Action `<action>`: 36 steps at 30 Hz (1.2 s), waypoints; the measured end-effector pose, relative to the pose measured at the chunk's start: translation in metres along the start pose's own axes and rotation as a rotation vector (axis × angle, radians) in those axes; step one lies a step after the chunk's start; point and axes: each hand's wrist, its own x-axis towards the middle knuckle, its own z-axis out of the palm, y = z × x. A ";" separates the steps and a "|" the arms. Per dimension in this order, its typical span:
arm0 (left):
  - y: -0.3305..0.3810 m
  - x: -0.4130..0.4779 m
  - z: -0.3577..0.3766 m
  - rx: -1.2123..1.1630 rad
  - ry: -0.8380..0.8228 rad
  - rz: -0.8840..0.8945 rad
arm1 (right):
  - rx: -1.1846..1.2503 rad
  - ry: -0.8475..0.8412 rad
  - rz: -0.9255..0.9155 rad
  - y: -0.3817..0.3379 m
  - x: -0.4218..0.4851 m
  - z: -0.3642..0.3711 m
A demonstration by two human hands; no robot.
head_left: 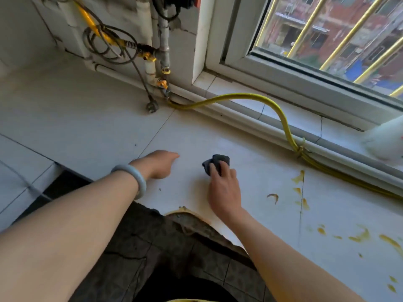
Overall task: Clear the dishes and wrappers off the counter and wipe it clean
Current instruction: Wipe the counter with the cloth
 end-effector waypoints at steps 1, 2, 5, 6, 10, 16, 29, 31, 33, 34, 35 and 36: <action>-0.002 -0.002 -0.001 -0.023 0.021 -0.011 | 0.016 -0.007 -0.154 -0.028 -0.005 0.009; -0.005 -0.004 -0.002 -0.039 0.033 -0.018 | 0.025 -0.046 -0.296 -0.053 -0.011 0.018; -0.017 -0.006 -0.002 -0.071 0.057 -0.028 | -0.021 -0.234 -0.437 -0.091 -0.024 0.035; -0.020 -0.005 -0.002 -0.081 0.055 -0.025 | -0.023 -0.225 -0.418 -0.087 -0.025 0.035; -0.024 -0.007 -0.001 -0.075 0.022 -0.009 | -0.071 -0.207 -0.275 -0.033 -0.027 0.027; -0.024 0.008 -0.012 0.026 -0.015 0.035 | -0.111 -0.156 0.062 0.012 -0.030 0.003; 0.004 0.029 -0.007 0.284 -0.018 0.134 | -0.072 -0.205 0.105 -0.001 -0.038 0.005; 0.017 0.029 -0.001 0.245 -0.027 0.151 | -0.063 -0.193 0.243 0.021 -0.031 -0.004; 0.038 0.031 0.005 0.205 -0.024 0.205 | -0.041 -0.159 0.308 0.027 -0.025 -0.011; 0.048 0.032 0.008 0.187 -0.025 0.233 | -0.042 -0.146 0.282 0.025 -0.024 -0.010; 0.061 0.034 0.011 0.174 -0.030 0.257 | -0.049 -0.154 0.239 0.024 -0.024 -0.007; 0.073 0.037 0.014 0.166 -0.043 0.275 | -0.057 -0.179 0.206 0.025 -0.026 -0.003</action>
